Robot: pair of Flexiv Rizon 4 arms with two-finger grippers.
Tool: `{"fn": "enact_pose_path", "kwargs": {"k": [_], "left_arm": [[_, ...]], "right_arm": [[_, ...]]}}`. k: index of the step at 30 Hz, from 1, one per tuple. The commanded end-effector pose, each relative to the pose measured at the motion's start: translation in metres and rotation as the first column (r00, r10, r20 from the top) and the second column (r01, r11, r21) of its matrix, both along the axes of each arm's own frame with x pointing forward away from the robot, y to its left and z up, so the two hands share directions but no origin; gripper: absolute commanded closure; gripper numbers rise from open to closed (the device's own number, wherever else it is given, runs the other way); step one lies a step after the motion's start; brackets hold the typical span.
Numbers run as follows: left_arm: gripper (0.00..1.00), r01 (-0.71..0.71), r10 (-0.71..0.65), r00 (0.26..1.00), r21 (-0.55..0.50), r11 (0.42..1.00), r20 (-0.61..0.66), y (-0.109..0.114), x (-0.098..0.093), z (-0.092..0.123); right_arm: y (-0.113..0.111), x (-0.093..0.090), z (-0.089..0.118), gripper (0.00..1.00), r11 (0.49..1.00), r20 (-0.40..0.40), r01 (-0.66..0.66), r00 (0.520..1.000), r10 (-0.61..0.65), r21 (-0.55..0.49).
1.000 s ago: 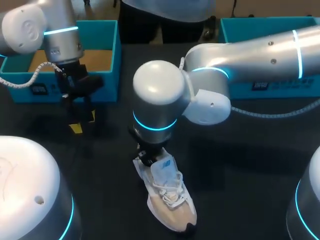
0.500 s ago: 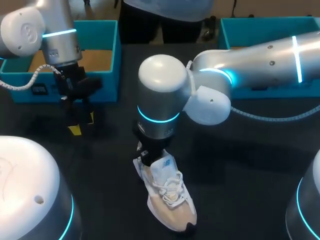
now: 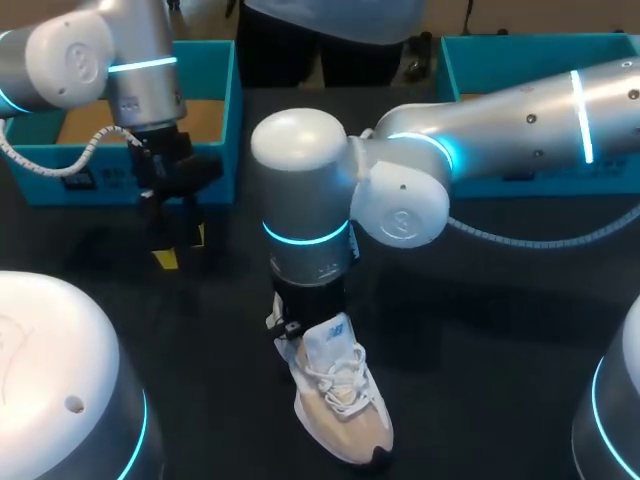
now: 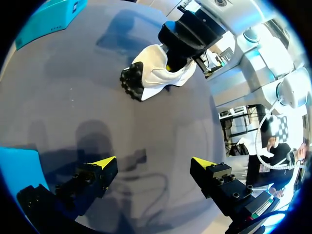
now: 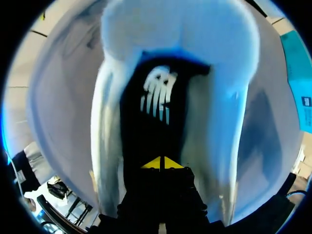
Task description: Take the shoe out of the shoebox, open the shoe tongue, remove and reinsert the insole, then place the shoe into the shoebox
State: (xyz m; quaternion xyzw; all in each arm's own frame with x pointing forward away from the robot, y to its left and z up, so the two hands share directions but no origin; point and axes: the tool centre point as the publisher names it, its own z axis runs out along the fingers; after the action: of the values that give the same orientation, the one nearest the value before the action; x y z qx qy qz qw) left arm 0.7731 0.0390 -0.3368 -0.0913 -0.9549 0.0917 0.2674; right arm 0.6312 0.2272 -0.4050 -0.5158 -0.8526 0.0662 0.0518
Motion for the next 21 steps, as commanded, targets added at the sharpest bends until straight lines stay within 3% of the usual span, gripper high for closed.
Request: {"fn": "enact_pose_path", "kwargs": {"k": [1, 6, 11, 15, 21], "left_arm": [[0.0, -0.001, 0.001, 1.0, -0.003, 1.0, 0.002, 0.001, -0.002, 0.0], [0.0, -0.015, 0.015, 1.0, -0.01, 1.0, -0.002, 0.005, -0.005, -0.002], [0.0, -0.034, 0.034, 0.999, -0.014, 0.999, 0.001, 0.012, -0.007, -0.001], [0.0, -0.052, 0.052, 0.999, -0.009, 0.999, -0.001, 0.019, -0.007, -0.002], [0.0, -0.06, 0.06, 0.998, -0.003, 0.998, -0.002, 0.024, -0.007, -0.002]], "right_arm": [[0.005, -0.007, -0.038, 1.0, 1.0, 0.05, 0.005, 0.999, -0.005, -0.005], [0.007, 0.01, -0.003, 1.0, 0.997, 0.235, -0.021, 0.972, 0.002, 0.078], [0.014, 0.037, 0.009, 1.0, 0.987, 0.35, -0.082, 0.936, 0.029, 0.138], [0.017, 0.054, 0.009, 1.0, 0.974, 0.394, -0.114, 0.918, 0.028, 0.197], [0.023, 0.074, -0.006, 1.0, 0.959, 0.396, -0.127, 0.918, 0.017, 0.255]]}}
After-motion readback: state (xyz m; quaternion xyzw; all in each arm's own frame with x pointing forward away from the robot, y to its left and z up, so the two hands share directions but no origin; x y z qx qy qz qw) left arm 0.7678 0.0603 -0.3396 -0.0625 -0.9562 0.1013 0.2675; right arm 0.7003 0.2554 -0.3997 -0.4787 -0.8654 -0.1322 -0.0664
